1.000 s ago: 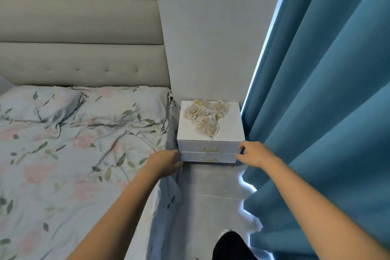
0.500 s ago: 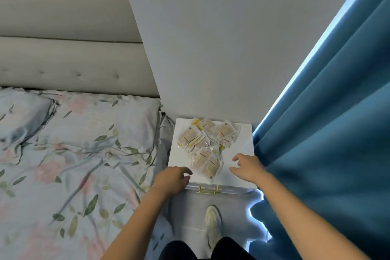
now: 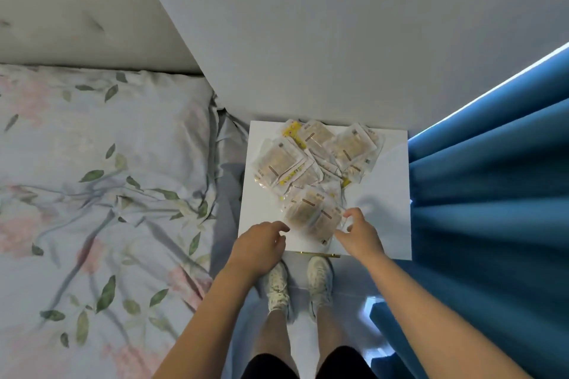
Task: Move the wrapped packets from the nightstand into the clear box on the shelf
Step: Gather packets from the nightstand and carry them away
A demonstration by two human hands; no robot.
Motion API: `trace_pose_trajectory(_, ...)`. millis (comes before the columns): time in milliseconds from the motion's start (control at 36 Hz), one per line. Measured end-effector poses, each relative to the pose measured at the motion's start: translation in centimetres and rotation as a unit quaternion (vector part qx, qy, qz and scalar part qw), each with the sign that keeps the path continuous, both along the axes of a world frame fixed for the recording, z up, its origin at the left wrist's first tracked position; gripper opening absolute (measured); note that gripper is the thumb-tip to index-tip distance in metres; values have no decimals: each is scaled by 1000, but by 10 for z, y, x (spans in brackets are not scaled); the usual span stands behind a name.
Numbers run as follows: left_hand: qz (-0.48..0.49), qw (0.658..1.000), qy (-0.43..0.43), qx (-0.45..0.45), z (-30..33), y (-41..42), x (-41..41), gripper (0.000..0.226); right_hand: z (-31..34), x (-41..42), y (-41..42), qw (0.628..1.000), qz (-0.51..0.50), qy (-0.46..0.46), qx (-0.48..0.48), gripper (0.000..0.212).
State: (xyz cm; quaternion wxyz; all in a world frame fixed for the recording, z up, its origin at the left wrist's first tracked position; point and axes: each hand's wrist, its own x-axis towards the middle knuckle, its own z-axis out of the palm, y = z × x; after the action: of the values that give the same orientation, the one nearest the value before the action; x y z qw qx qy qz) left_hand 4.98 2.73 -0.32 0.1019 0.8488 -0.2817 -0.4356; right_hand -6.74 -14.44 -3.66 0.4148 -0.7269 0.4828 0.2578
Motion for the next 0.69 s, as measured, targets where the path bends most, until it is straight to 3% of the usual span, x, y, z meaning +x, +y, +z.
trace_pose_trajectory(167, 26, 999, 30, 5, -45, 9, -3, 33, -65, 14, 23, 982, -187, 23, 11, 77)
trace_pose_trajectory(250, 22, 999, 44, 11, -62, 11, -6, 34, -86, 24, 34, 981, -179, 72, -28, 92)
trace_pose_trajectory(361, 20, 998, 60, 8, -74, 5, -9, 34, -104, 29, 37, 976, -191, 74, -74, 99)
trace_pose_trajectory(500, 16, 997, 73, -12, -76, -9, -11, 34, -109, 17, 31, 966, -241, 43, -79, 90)
trace_pose_trajectory(639, 78, 991, 95, -53, -75, -22, -9, 31, -99, 7, 18, 930, -359, -54, -55, 52)
trace_pose_trajectory(694, 139, 981, 118, -70, -74, -28, -7, 34, -89, 6, 20, 913, -394, -103, 0, 37)
